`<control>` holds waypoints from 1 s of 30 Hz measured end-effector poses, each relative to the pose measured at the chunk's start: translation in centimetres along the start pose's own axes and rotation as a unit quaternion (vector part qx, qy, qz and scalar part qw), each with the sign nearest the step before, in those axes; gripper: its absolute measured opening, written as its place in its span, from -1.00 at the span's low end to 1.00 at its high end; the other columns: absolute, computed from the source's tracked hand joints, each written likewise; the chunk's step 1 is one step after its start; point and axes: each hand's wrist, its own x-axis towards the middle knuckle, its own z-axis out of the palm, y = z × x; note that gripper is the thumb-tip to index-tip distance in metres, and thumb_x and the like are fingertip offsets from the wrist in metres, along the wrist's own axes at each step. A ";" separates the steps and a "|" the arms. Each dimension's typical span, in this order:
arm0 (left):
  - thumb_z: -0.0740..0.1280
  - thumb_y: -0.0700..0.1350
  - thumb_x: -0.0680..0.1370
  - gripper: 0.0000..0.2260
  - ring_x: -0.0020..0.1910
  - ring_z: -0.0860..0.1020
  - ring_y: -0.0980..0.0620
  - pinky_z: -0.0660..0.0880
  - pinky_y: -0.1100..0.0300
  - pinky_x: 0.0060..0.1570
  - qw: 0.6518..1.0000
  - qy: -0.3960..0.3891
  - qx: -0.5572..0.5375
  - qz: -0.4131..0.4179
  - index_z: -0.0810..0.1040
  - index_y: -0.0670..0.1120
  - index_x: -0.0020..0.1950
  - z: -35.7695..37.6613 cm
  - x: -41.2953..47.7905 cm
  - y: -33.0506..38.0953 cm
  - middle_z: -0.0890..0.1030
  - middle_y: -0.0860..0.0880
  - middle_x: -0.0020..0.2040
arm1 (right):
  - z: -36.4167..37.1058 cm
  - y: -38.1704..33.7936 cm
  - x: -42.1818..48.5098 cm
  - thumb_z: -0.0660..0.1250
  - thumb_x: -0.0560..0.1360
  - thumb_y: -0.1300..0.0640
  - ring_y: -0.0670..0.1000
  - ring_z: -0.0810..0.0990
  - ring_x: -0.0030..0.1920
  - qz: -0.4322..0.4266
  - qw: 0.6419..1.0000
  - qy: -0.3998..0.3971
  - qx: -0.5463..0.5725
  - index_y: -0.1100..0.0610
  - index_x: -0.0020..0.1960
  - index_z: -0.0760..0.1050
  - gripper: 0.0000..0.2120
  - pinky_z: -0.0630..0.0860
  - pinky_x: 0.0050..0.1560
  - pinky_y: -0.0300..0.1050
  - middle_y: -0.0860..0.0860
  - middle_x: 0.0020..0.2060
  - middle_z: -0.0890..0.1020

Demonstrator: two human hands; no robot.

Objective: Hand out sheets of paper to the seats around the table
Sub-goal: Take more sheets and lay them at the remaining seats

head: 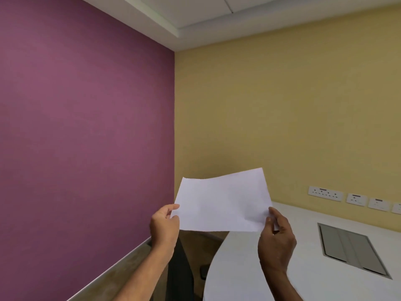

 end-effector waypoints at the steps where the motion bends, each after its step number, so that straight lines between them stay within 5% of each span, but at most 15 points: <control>1: 0.24 -0.40 0.52 -0.66 -0.03 0.59 0.13 0.51 0.38 -0.26 1.000 -0.008 -0.001 -0.022 0.65 0.00 0.04 -0.2 1.0 -0.2 0.63 0.00 0.16 | 0.9 0.1 0.0 0.26 0.60 0.32 0.06 0.61 0.16 0.004 1.000 0.000 0.007 0.15 0.21 0.59 -0.75 0.49 0.23 -0.08 0.06 0.13 0.66; 6: 0.22 -0.38 0.52 -0.65 0.04 0.53 0.12 0.46 0.30 -0.03 0.998 -0.030 0.005 -0.057 0.67 0.02 -0.05 -1.0 5.1 -1.2 0.62 0.15 -0.01 | 5.1 0.7 0.3 0.25 0.62 0.29 0.02 0.59 0.15 0.006 1.000 -0.009 0.025 0.14 0.21 0.59 -0.76 0.47 0.19 -0.14 -0.02 0.09 0.63; 14: 0.41 -0.24 0.51 -0.84 -0.04 0.62 0.15 0.51 0.41 -0.16 0.998 -0.017 -0.047 -0.023 0.69 0.01 -0.06 -3.4 12.7 -4.5 0.69 0.12 -0.07 | 13.6 2.5 -1.4 0.25 0.62 0.27 0.00 0.58 0.12 0.027 0.999 0.008 0.034 0.10 0.17 0.60 -0.79 0.42 0.11 -0.28 0.00 0.09 0.65; 30: 0.42 -0.28 0.50 -0.78 0.01 0.59 0.23 0.50 0.36 0.01 0.988 -0.092 -0.122 -0.019 0.69 0.05 -0.08 -9.5 34.1 -11.8 0.68 0.15 -0.04 | 34.6 6.0 -6.6 0.32 0.59 0.20 0.05 0.59 0.18 0.120 0.984 0.124 0.038 0.09 0.22 0.61 -0.77 0.52 0.24 0.00 0.01 0.16 0.66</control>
